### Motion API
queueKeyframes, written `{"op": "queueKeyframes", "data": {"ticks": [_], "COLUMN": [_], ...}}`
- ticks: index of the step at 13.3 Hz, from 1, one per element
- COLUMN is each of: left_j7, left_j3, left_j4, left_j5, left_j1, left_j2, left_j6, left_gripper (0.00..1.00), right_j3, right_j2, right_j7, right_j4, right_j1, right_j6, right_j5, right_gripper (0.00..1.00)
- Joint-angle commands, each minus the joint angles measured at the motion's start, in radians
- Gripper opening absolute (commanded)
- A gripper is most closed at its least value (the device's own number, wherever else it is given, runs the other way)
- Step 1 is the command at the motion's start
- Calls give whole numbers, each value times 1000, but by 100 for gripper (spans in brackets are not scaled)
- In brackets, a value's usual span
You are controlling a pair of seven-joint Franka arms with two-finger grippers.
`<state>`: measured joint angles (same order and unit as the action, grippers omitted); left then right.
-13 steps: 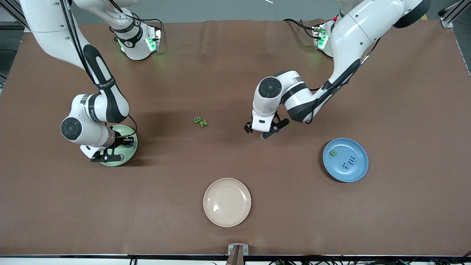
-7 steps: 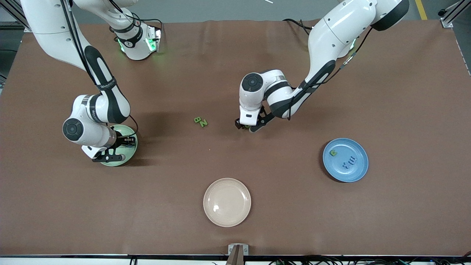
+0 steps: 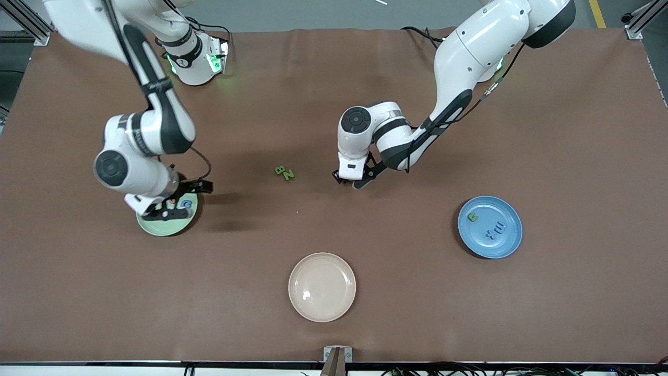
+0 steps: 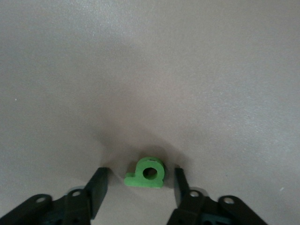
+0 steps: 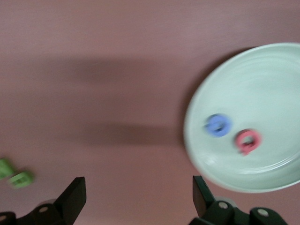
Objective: Sort upper and lower case letters into plates
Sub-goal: 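Grasp another green letter with the left gripper while the right gripper reaches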
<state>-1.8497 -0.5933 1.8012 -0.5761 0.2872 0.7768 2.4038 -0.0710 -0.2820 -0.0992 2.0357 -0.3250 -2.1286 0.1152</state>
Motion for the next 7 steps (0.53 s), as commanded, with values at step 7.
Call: {"op": "queueKeyframes", "data": {"ticks": [7], "left_j7": [-13], "left_j3": [6], "left_j4": [-26], "left_j5": [-67], "left_j1": [-63], "left_j2": [-65], "left_j6": [-75], "left_gripper": [0], "right_j3": [-3], "right_j2": [-49], "right_j7": [-53], "right_j4": [14], "right_j1": [-347], "right_j6": [-189], "right_j5": [-2], "right_gripper": [100]}}
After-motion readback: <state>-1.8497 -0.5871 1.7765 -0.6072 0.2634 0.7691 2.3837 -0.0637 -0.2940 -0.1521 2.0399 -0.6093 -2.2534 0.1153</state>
